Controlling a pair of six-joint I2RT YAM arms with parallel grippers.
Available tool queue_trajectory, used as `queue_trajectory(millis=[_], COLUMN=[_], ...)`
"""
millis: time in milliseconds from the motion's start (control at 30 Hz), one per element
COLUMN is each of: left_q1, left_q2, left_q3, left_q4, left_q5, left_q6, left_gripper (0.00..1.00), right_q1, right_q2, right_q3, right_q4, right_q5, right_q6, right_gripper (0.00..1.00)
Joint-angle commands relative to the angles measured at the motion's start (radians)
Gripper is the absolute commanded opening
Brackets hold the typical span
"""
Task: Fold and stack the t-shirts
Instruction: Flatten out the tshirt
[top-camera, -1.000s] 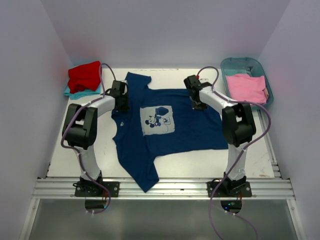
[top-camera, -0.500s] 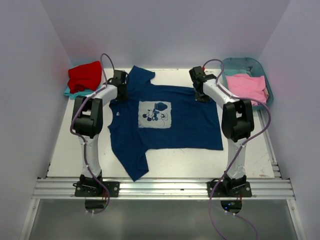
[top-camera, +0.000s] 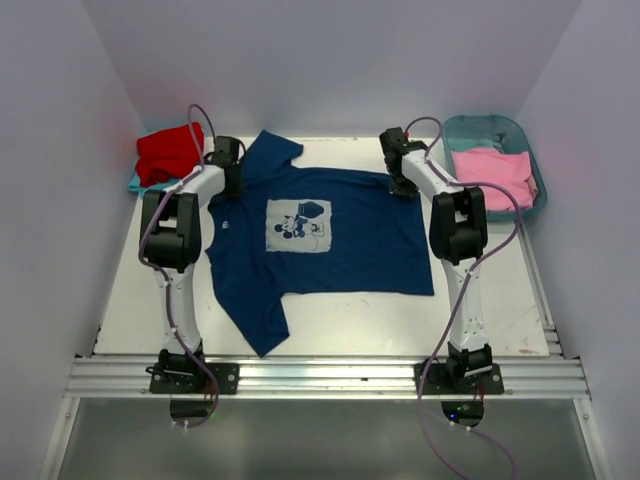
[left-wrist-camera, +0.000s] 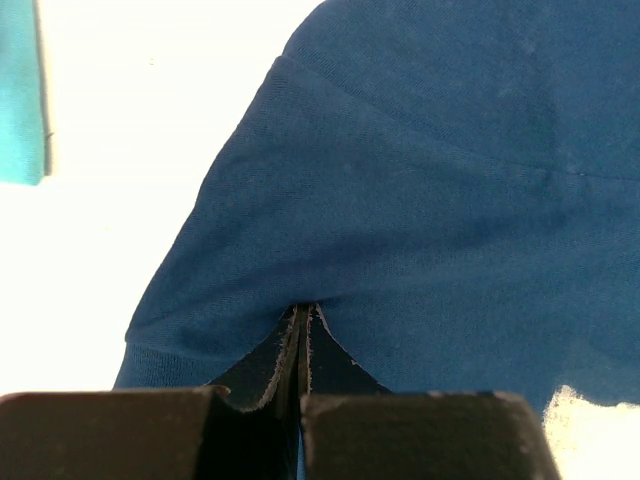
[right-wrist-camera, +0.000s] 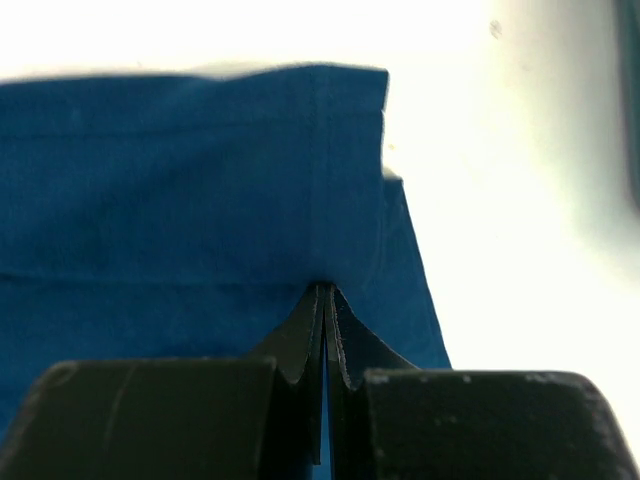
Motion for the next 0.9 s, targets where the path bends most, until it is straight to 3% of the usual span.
queue_trajectory(millis=[0,300,567,667,700,733,767,800,867], left_q1=[0.026,0.026,0.025,0.023,0.022,0.02,0.017,0.014,0.014], left_q2=[-0.01,-0.025,-0.048,-0.127,-0.16,-0.193,-0.261,-0.289,-0.356], left_q3=[-0.036,-0.058,-0.082,-0.128,-0.151,-0.2,-0.22,-0.237,-0.254], left_q4=[-0.068,-0.057,-0.045,0.018,0.092,0.13,0.165,0.218,0.24], left_q5=[-0.045,-0.024,0.01,0.069,0.097,0.129,0.142,0.158,0.189], left_q6=[0.033,0.053,0.071,0.078,0.093,0.097,0.099,0.098,0.091], left_gripper=[0.0,0.0,0.0,0.0,0.0,0.0,0.0,0.0,0.0], right_q1=[-0.007,-0.045,-0.071,-0.069,-0.066,-0.062,-0.057,-0.051,-0.048], right_q2=[0.044,0.202,0.205,0.078,0.017,-0.045,-0.173,-0.218,-0.31], right_q3=[0.105,0.336,0.389,0.239,0.056,-0.044,-0.132,-0.247,-0.291], right_q4=[-0.032,-0.077,0.039,0.255,0.355,0.564,0.651,0.714,0.776], right_q5=[-0.011,0.012,0.057,0.043,0.019,0.025,0.034,0.043,0.028], right_q6=[-0.012,0.007,0.014,-0.041,-0.086,-0.104,-0.119,-0.137,-0.142], right_gripper=[0.0,0.0,0.0,0.0,0.0,0.0,0.0,0.0,0.0])
